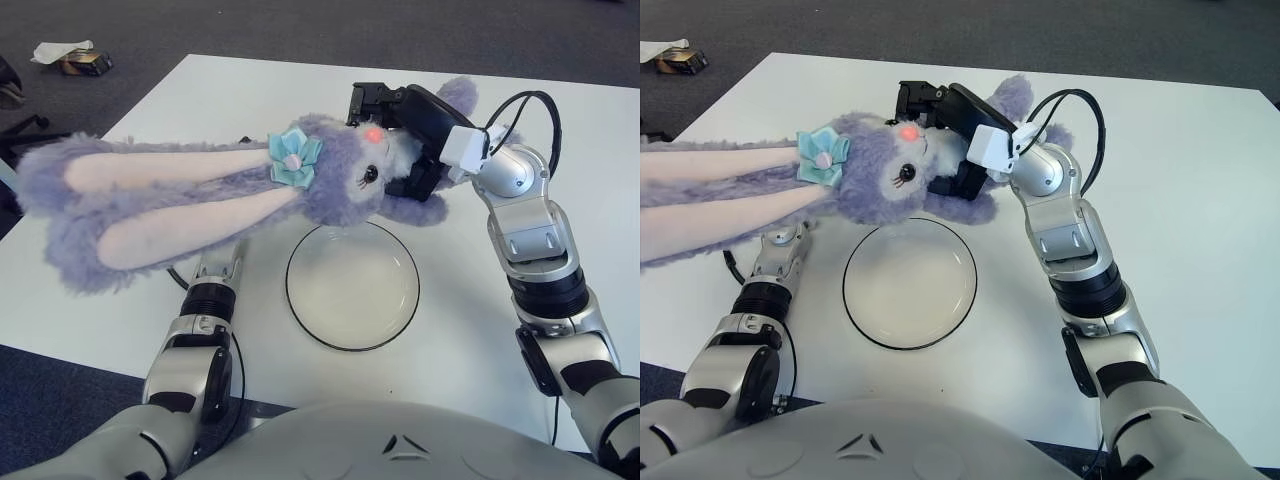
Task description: Put the doll into the plate.
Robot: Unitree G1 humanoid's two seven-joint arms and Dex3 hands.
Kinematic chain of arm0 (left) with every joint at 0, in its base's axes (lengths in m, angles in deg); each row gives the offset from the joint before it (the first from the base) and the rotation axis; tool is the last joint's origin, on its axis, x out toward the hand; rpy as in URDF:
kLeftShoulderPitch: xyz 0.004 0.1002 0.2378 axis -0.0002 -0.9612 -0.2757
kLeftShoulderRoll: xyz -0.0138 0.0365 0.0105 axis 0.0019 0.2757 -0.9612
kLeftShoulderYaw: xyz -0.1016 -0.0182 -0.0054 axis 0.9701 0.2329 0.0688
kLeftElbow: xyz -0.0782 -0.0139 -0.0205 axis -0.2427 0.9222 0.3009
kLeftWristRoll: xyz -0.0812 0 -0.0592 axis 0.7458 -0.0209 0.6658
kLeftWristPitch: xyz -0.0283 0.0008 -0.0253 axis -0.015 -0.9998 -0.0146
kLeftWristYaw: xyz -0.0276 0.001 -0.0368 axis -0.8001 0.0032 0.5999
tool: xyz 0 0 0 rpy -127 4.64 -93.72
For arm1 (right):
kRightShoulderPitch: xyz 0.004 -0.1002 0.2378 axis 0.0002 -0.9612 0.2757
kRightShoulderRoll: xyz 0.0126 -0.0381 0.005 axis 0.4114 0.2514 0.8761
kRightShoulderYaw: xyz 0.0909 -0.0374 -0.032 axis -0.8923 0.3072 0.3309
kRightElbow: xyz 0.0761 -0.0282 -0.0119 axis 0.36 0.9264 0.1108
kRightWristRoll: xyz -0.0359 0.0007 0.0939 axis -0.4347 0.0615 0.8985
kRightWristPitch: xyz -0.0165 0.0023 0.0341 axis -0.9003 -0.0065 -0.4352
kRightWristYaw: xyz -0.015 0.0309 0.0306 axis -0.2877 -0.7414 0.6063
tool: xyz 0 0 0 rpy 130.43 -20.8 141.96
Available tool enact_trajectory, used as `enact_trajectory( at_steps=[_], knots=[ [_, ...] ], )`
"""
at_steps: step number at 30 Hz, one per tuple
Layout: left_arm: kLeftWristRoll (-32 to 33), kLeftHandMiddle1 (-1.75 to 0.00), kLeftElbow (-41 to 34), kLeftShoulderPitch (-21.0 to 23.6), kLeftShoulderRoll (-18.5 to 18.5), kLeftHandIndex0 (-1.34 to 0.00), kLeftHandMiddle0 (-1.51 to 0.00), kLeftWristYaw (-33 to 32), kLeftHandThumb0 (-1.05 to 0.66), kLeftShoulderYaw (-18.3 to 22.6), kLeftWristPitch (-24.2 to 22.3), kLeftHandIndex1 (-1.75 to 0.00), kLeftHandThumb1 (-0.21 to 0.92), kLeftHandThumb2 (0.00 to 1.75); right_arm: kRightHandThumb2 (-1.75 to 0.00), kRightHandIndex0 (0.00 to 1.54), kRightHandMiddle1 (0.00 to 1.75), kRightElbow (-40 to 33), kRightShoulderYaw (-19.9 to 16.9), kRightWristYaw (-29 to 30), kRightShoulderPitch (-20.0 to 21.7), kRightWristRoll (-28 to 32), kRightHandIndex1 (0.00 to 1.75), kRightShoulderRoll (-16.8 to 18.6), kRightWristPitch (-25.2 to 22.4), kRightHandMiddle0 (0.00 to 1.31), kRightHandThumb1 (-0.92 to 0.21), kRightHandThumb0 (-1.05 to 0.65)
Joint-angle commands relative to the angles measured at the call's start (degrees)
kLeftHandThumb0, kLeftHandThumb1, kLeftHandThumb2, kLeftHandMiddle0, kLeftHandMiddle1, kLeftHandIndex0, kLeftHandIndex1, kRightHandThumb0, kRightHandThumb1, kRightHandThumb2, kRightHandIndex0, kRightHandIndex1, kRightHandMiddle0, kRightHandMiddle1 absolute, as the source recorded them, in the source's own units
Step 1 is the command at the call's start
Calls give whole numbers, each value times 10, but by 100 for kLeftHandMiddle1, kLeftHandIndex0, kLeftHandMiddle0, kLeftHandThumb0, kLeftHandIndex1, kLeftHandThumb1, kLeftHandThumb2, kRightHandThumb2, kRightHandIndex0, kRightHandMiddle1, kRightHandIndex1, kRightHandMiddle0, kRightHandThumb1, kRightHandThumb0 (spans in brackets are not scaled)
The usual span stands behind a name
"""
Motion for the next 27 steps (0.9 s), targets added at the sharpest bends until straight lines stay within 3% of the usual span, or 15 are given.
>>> enact_trajectory(
  at_steps=[1, 10, 27],
  knots=[
    [2, -175, 33, -41, -7, -56, -57, 3, -1, -3, -23, -175, 22, 143, -174, 93, 175, -23, -2, -8, 1, 10, 170, -4, -22, 66, 7, 0],
    [5, -175, 25, -41, -9, -57, -58, 7, -1, -2, -34, -175, 21, 145, -175, 93, 175, -59, 9, -34, -10, 33, 169, -7, -90, 67, 8, 0],
    [3, -175, 10, -42, -10, -59, -61, 1, -1, -1, -72, -175, 17, 149, -175, 93, 175, -75, 42, -54, -37, 29, 169, -46, -68, 68, 8, 0]
  ],
)
